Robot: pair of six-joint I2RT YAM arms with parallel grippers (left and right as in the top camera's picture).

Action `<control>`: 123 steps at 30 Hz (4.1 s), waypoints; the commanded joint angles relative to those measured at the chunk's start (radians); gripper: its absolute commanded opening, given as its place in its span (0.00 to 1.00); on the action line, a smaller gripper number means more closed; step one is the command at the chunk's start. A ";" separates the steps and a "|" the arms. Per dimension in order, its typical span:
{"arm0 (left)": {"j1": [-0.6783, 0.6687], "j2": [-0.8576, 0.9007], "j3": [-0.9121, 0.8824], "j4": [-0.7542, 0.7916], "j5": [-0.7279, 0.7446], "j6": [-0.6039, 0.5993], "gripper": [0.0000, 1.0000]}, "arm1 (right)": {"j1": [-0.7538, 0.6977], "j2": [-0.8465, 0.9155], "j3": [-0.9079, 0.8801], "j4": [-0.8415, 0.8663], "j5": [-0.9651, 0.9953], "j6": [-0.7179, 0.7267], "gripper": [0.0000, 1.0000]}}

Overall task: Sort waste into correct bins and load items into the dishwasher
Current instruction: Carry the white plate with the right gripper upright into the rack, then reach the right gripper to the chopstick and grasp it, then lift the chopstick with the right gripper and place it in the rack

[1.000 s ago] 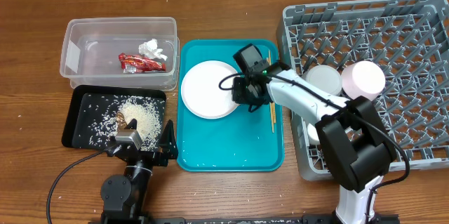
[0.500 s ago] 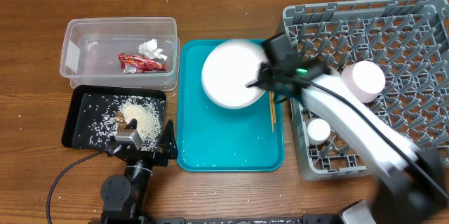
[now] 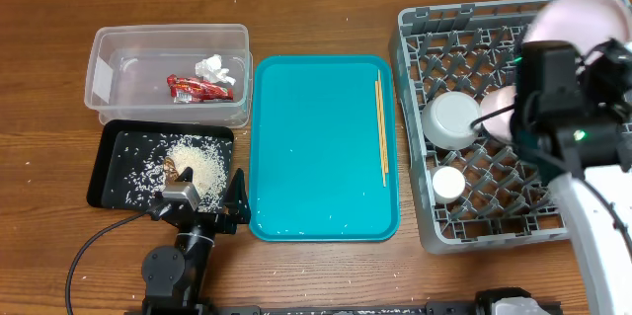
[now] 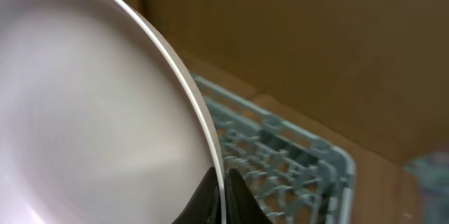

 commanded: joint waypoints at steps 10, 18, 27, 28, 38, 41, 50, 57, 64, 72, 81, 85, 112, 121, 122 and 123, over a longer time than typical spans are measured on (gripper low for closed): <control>0.007 -0.011 -0.007 0.003 0.011 -0.006 1.00 | -0.201 0.299 -0.020 0.103 0.159 -0.184 0.04; 0.007 -0.011 -0.007 0.003 0.011 -0.006 1.00 | -0.089 0.365 -0.021 0.106 0.194 -0.184 0.04; 0.007 -0.011 -0.007 0.003 0.011 -0.006 1.00 | 0.009 0.360 -0.021 0.087 0.186 -0.183 0.26; 0.007 -0.011 -0.007 0.003 0.011 -0.006 1.00 | 0.030 0.358 -0.020 0.087 0.187 -0.183 0.26; 0.007 -0.011 -0.007 0.003 0.011 -0.006 1.00 | 0.322 0.296 0.014 0.071 0.161 -0.183 0.54; 0.007 -0.011 -0.007 0.003 0.011 -0.006 1.00 | 0.423 0.286 0.014 0.063 0.043 -0.183 0.58; 0.007 -0.011 -0.007 0.003 0.011 -0.006 1.00 | 0.438 0.298 -0.015 0.124 -0.814 -0.173 0.57; 0.007 -0.011 -0.007 0.003 0.011 -0.006 1.00 | 0.409 0.389 -0.060 0.219 -1.077 -0.263 0.45; 0.007 -0.011 -0.007 0.003 0.011 -0.006 1.00 | 0.409 0.555 -0.060 0.278 -1.022 -0.282 0.44; 0.007 -0.011 -0.007 0.003 0.011 -0.006 1.00 | 0.409 0.643 -0.060 0.293 -1.015 -0.307 0.42; 0.007 -0.011 -0.007 0.003 0.011 -0.006 1.00 | 0.410 0.718 -0.060 0.277 -1.044 -0.306 0.30; 0.007 -0.011 -0.007 0.003 0.011 -0.006 1.00 | 0.410 0.712 -0.053 0.242 -1.110 -0.306 0.06; 0.007 -0.011 -0.007 0.003 0.011 -0.006 1.00 | 0.182 0.431 0.077 0.116 -1.011 -0.447 0.04; 0.007 -0.011 -0.007 0.003 0.011 -0.006 1.00 | 0.209 0.420 0.104 0.124 -1.062 -0.465 0.41; 0.007 -0.011 -0.007 0.003 0.011 -0.006 1.00 | 0.220 0.412 0.104 0.123 -1.087 -0.465 0.41; 0.007 -0.011 -0.007 0.003 0.011 -0.006 1.00 | 0.234 0.409 0.104 0.122 -1.118 -0.465 0.42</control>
